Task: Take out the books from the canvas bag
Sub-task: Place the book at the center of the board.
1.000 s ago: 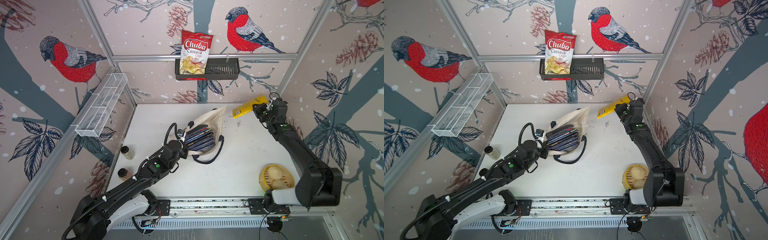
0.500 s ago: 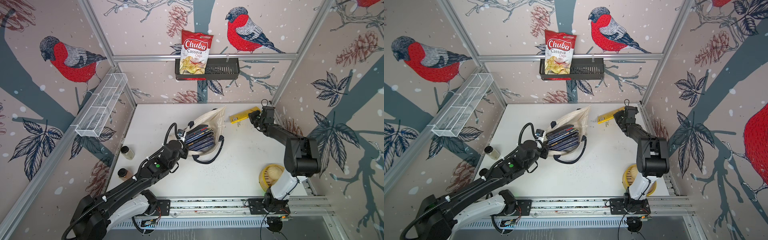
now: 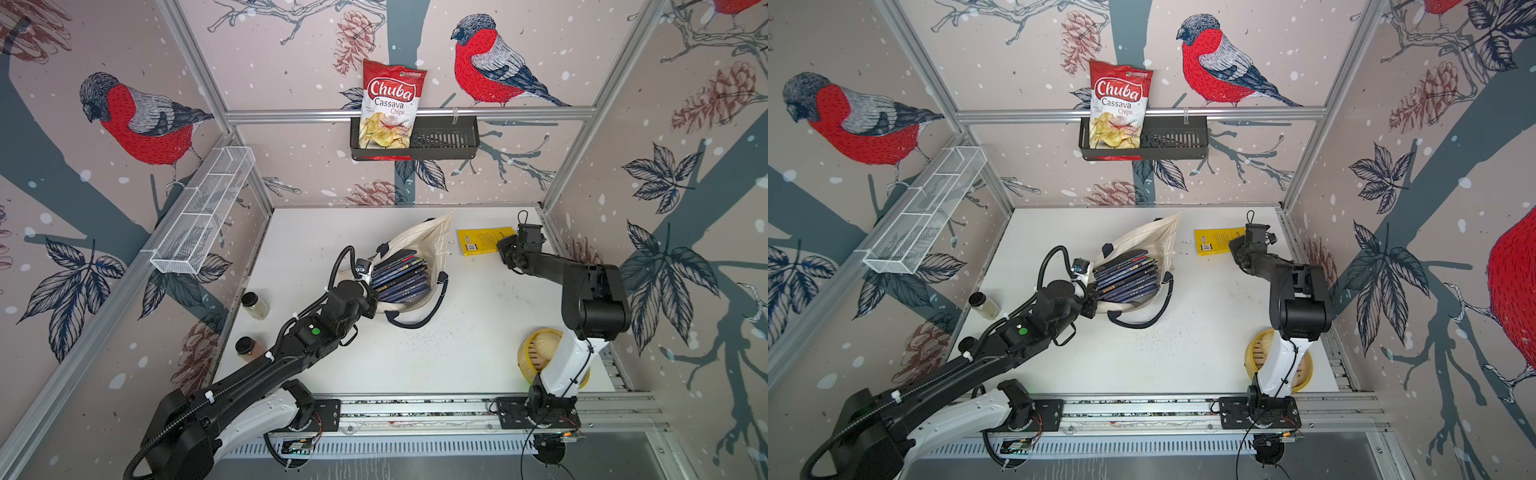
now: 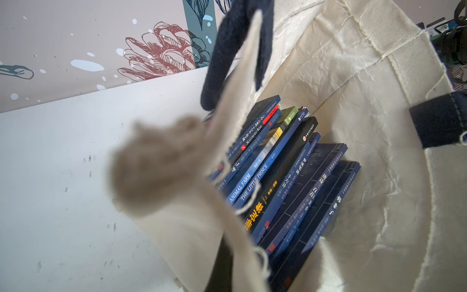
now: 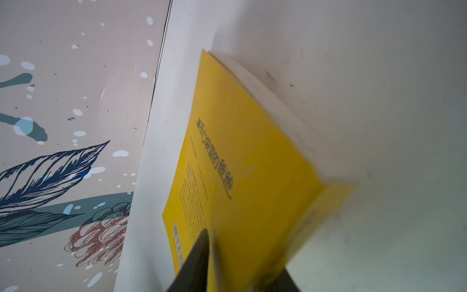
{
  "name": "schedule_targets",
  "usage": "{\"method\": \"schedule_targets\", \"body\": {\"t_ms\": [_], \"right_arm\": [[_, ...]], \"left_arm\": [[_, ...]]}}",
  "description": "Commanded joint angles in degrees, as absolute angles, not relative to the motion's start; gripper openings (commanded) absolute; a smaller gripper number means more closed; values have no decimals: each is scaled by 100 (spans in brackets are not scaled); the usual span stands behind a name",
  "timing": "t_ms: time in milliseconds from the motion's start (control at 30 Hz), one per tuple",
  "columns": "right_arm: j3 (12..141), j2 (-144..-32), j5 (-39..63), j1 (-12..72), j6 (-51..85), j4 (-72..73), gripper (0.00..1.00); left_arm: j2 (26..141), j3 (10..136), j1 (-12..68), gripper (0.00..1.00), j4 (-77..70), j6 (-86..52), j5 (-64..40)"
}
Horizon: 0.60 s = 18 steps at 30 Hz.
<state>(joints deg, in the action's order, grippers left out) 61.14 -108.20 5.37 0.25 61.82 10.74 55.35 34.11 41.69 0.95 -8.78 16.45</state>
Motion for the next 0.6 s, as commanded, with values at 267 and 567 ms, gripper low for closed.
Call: {"method": "schedule_targets", "body": {"t_ms": [267, 567], "right_arm": [[5869, -10683, 635, 18, 6298, 923, 82], [5193, -9463, 364, 242, 6191, 422, 96]], "left_arm": [[5528, 3449, 4157, 0, 116, -783, 1513], [5299, 3278, 4213, 0, 10, -464, 1614]]}}
